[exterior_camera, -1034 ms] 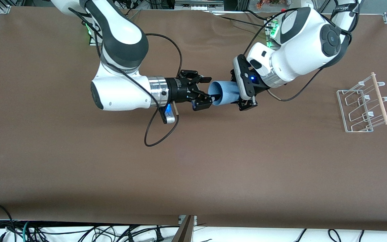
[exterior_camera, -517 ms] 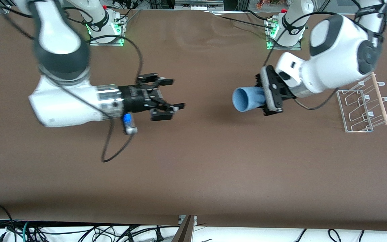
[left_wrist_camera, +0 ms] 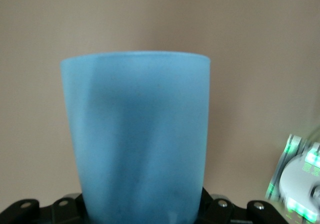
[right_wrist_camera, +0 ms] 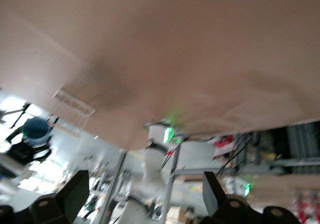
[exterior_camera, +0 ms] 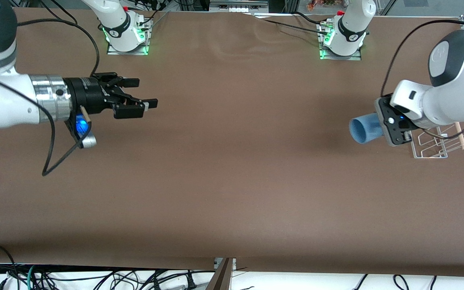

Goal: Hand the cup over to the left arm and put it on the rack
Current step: 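Carry the cup to the rack with the left gripper while the right retracts, then lower the cup onto a rack peg with the left gripper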

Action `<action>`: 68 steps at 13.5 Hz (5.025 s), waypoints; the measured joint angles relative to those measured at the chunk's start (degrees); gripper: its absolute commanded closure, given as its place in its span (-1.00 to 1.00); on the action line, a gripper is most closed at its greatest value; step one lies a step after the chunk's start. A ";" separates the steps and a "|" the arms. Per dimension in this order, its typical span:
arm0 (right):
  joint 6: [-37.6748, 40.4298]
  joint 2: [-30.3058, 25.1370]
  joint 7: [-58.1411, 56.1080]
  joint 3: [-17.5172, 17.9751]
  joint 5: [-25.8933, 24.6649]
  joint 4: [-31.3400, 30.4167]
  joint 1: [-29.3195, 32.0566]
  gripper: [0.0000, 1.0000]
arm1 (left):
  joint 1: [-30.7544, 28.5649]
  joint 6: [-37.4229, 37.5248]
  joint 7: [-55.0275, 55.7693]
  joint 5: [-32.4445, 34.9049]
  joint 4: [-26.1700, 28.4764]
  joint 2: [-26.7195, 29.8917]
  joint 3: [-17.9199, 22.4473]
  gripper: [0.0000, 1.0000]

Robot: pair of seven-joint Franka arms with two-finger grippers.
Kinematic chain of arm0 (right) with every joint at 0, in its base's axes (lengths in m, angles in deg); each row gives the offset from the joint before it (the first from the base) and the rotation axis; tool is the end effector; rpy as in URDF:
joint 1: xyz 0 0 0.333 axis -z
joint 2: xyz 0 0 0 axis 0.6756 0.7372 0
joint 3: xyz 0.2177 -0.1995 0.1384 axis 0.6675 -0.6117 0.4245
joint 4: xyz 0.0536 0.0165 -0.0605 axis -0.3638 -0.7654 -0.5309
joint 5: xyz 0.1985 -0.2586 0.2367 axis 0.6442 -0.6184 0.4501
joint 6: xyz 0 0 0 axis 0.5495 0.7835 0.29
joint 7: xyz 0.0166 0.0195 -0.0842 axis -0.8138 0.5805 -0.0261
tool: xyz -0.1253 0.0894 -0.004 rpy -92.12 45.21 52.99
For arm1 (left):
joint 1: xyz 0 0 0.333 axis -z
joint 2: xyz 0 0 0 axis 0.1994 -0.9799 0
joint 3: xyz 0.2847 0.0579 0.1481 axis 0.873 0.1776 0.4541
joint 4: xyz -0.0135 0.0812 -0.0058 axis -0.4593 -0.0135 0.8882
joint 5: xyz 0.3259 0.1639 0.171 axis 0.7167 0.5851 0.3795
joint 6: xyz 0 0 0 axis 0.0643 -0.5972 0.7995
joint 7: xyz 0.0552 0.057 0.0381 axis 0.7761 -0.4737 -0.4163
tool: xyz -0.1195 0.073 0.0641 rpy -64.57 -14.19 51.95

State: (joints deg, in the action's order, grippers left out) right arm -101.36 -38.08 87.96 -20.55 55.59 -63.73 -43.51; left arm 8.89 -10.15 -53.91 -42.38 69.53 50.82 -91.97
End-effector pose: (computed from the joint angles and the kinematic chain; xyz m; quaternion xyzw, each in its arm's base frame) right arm 0.6161 0.2436 0.5663 -0.8691 0.3022 0.3109 0.2380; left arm 0.5979 -0.0261 0.4260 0.8062 -0.5785 -0.1161 0.0437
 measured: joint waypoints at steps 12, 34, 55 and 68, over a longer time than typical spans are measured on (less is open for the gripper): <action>-1.31 -14.26 -40.20 -2.51 -32.48 -13.65 -0.34 -1.00 | -5.61 -2.10 3.21 51.79 4.39 -5.50 0.86 1.00; -10.15 -23.38 -57.96 -16.84 -39.41 -25.07 -8.23 -1.00 | -6.35 -14.80 24.98 86.95 26.81 -5.33 3.79 1.00; -11.31 -21.35 -56.81 -17.00 -38.80 -21.65 -14.41 -1.00 | -5.73 -18.03 29.07 91.58 32.05 -5.87 5.24 1.00; -11.31 -21.35 -56.81 -17.02 -38.80 -21.65 -14.32 -1.00 | -5.50 -18.26 29.65 86.60 29.22 -6.20 5.05 -1.00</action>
State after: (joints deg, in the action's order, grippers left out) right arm -112.67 -59.43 31.15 -37.57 16.79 -85.38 -57.82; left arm 3.39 -28.41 -24.26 44.22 98.75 44.62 -86.91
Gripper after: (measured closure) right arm 0.000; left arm 0.000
